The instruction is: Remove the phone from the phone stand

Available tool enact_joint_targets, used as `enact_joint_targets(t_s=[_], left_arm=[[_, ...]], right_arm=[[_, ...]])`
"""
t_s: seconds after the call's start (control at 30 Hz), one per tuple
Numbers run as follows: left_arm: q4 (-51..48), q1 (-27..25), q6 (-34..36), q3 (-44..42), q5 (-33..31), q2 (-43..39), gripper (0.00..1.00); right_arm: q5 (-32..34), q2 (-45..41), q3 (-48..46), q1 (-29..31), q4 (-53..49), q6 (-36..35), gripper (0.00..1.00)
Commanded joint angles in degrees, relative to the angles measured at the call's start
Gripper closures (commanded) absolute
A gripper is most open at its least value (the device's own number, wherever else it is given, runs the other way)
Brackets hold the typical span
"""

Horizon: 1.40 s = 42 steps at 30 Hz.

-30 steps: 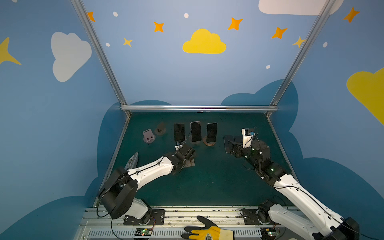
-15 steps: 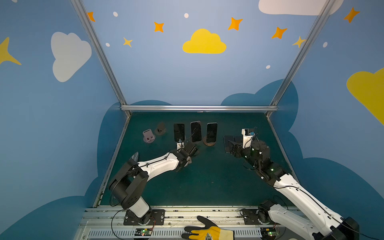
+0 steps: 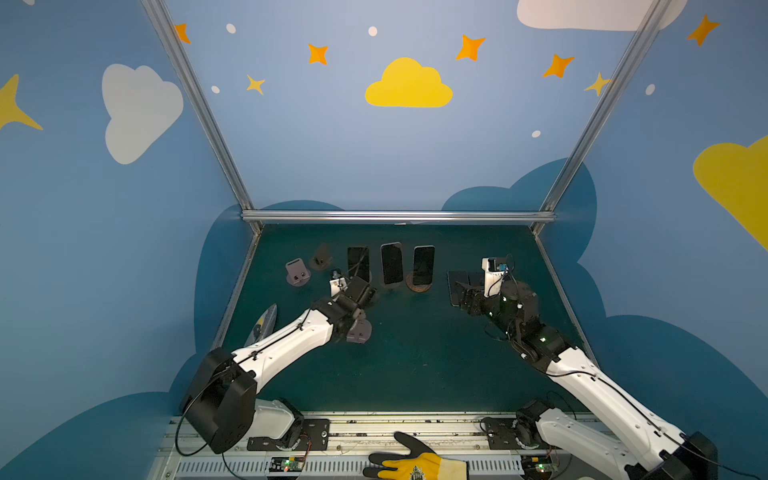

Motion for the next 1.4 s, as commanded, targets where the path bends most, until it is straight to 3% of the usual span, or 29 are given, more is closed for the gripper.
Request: enact_joint_targets(t_s=[0.0,0.1,0.17,0.33,0.43,0.57,0.7,0.77,0.93,1.03,1.2,1.37], left_arm=[[-2.7,6.8,1.4,-0.1,1.3,-1.4,0.40],[-2.6,9.9,1.2,2.3,3.7,-0.7,0.40],[-4.1,9.3,1.7,4.2,4.2,-1.1,0.34],[-2.1,-0.2,4.9,-2.1,3.4,-13.9,0.08],[-5.0,-3.1,3.3,-5.2,7.5,-20.2,0.00],[-4.8,-8.0,2.8,-9.6,10.0,-22.1,0.00],[-0.9,-12.1,5.2,-10.6,10.5,-17.3,0.00],[0.0,-12.5,6.3,-9.6,11.0,-13.6,0.00],[-5.2,-12.5,7.1,-3.8,4.7,-2.4,0.02],[-2.8,-12.4,9.6,-3.0,5.4,2.3,0.05],[-1.6,-11.4,6.3,-1.7,2.8,5.7,0.18],[-0.6,-11.3,4.0,-2.9,0.9,4.7,0.23]], right_arm=[[0.0,0.3,-0.7,0.6,1.5,0.3,0.21],[0.0,0.2,-0.8,0.8,1.6,0.0,0.21],[0.1,-0.1,-0.6,0.9,1.2,-0.1,0.21],[1.1,-0.9,-0.8,1.0,1.1,-0.5,0.21],[0.8,-0.5,-0.8,1.0,1.2,-0.4,0.21],[0.4,0.2,-0.5,1.3,1.1,-0.3,0.21],[1.3,-0.1,-0.6,1.7,1.0,-0.5,0.21],[1.6,-0.2,-0.8,1.7,1.4,-0.7,0.21],[2.3,-0.8,-0.8,1.9,0.9,-0.7,0.21],[2.4,-1.2,-1.1,1.9,1.3,-0.7,0.21],[2.6,-0.6,-1.2,2.0,1.5,-0.8,0.21],[2.2,-0.6,-1.2,2.1,1.5,-0.6,0.21]])
